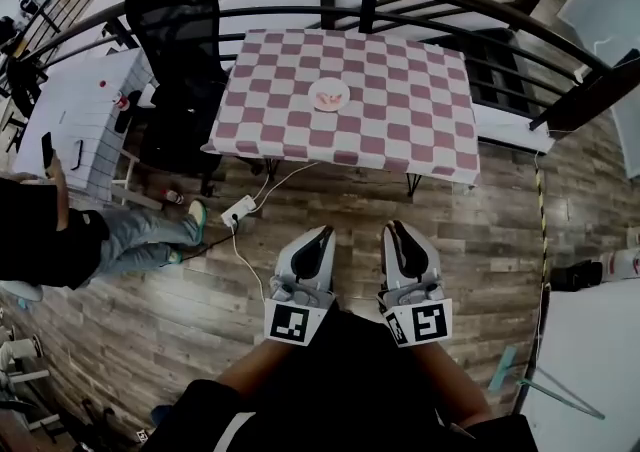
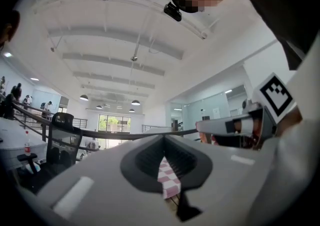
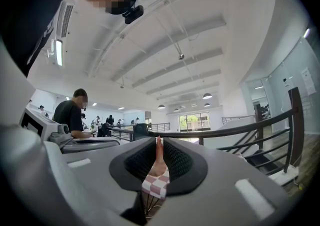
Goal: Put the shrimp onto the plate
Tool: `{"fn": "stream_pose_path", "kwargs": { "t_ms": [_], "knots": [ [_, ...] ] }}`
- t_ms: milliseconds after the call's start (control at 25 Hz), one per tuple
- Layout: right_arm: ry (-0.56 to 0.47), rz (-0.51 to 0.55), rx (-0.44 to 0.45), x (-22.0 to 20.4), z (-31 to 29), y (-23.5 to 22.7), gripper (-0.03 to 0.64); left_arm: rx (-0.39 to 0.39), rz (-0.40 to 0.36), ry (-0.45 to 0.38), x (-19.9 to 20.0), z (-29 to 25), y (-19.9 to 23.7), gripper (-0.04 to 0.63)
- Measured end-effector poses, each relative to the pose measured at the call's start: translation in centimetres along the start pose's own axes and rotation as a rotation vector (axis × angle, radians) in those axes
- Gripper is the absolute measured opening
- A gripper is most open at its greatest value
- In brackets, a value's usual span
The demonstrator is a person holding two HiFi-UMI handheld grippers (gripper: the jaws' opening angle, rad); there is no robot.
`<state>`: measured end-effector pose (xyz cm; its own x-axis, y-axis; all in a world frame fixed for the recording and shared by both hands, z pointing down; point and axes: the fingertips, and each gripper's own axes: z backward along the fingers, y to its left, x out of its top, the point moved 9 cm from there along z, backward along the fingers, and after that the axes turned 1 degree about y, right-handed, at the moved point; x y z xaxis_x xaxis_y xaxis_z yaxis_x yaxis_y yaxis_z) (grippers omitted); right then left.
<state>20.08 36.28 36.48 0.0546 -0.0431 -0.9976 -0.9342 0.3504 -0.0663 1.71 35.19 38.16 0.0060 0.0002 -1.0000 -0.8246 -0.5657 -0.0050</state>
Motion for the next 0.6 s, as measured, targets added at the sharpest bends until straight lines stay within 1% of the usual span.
{"fn": "stream_pose_path", "kwargs": {
  "t_ms": [120,200,320,520,600],
  "knots": [
    [0.019,0.011,0.009,0.5,-4.2,-0.7,0.043,0.012,0.039,0.006,0.1,-2.9,3.0,0.008],
    [0.026,0.011,0.014,0.8,-7.1,-1.0,0.043,0.029,0.048,0.007,0.4,-4.5,5.5,0.008],
    [0.038,0.003,0.013,0.8,-10.8,-1.5,0.043,0.058,0.039,0.001,0.7,-6.8,9.3,0.008],
    [0.063,0.010,0.019,0.8,-16.7,-1.9,0.043,0.068,0.022,0.001,0.9,-10.5,14.5,0.008],
    [0.069,0.011,0.011,1.0,-19.0,-2.0,0.043,0.071,0.034,-0.001,0.9,-12.1,16.3,0.008]
  ]
}}
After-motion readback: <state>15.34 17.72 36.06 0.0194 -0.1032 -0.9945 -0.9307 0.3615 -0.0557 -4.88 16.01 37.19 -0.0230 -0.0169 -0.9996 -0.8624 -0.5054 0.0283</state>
